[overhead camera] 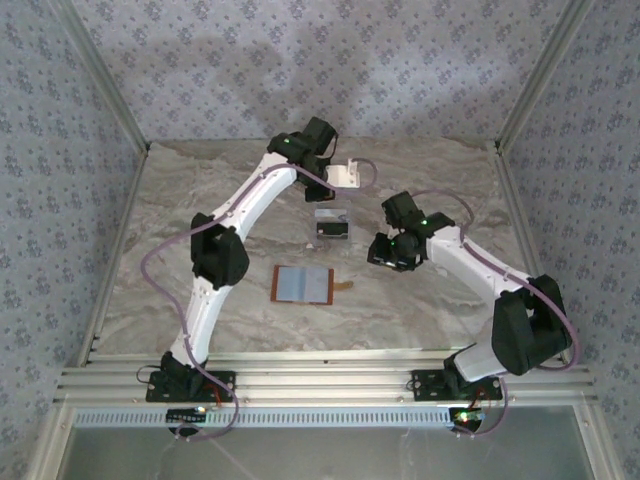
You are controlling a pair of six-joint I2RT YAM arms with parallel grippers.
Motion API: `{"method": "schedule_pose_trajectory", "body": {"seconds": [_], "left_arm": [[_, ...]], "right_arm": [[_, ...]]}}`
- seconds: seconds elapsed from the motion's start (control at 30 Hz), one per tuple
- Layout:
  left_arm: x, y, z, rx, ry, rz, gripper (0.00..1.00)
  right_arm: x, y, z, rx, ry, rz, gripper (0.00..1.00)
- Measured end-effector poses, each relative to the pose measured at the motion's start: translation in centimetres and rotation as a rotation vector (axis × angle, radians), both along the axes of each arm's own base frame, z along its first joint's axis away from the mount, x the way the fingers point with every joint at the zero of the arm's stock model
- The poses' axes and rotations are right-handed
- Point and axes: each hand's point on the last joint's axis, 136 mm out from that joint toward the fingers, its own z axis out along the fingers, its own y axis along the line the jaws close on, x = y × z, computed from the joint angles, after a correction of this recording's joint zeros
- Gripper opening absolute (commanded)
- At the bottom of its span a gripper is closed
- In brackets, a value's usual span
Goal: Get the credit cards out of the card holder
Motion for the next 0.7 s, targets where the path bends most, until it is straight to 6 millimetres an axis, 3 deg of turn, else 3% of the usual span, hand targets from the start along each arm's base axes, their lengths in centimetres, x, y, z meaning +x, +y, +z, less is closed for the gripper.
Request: {"method": "schedule_pose_trajectory", "body": {"seconds": [0.3,0.7], "left_arm": [[1.2,-0.4,-0.1,0.025,-0.046,-0.025,0.00],[0.9,-1.0,-3.4,0.085,-0.013,-0.058,0.00]], "right_arm": [[-0.7,-0.4,-0.7,-0.010,0.020,-0.002,0.33],[-1.1,-0.9,-0.9,-0.002,0.026,-0.013,0.33]]}}
